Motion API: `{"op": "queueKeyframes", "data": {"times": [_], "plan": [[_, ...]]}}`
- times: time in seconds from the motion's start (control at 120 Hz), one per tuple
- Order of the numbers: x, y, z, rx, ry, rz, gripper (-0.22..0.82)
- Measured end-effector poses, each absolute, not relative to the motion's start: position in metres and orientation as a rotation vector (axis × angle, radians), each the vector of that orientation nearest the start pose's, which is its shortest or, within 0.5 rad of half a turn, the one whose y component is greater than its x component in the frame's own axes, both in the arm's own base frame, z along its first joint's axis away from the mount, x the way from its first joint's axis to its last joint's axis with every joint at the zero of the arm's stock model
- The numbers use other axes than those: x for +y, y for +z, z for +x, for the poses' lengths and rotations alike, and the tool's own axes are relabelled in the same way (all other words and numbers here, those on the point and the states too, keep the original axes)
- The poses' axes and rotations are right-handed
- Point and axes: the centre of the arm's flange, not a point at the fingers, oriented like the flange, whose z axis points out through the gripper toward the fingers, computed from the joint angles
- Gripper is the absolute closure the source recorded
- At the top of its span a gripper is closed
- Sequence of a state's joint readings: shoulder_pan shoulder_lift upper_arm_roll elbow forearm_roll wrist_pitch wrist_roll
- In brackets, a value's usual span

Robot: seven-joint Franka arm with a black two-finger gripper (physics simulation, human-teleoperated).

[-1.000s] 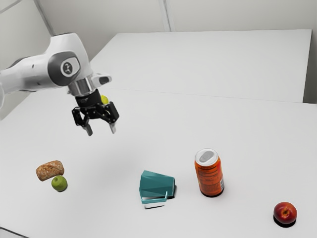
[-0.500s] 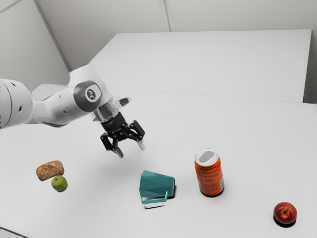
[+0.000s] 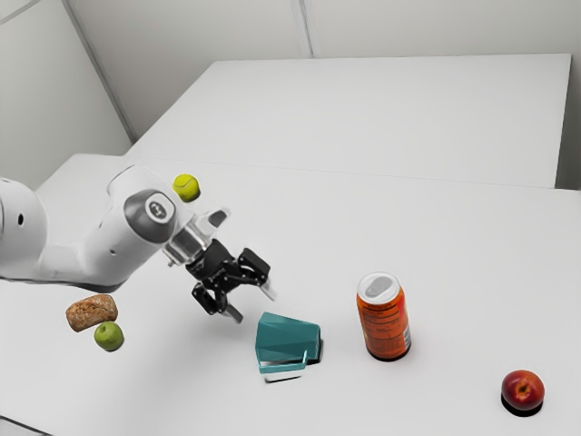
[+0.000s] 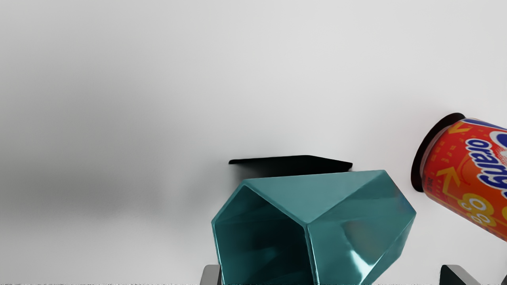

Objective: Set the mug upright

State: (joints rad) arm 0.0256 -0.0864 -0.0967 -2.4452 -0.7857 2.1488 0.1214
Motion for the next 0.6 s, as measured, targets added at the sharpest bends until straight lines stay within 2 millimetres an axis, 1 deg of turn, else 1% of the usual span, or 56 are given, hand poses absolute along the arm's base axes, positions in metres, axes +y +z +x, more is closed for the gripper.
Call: {"op": "queueKeyframes", "data": {"times": [0.108, 0.275, 0.492, 0.6], "plan": [[-0.066, 0.314, 0.449, 0.413, -0.255, 2.469, 0.00], [-0.073, 0.304, 0.449, 0.422, -0.264, 2.424, 0.00], [-0.097, 0.293, 0.446, 0.413, -0.292, 2.369, 0.00], [-0.107, 0.292, 0.446, 0.392, -0.295, 2.360, 0.01]]}}
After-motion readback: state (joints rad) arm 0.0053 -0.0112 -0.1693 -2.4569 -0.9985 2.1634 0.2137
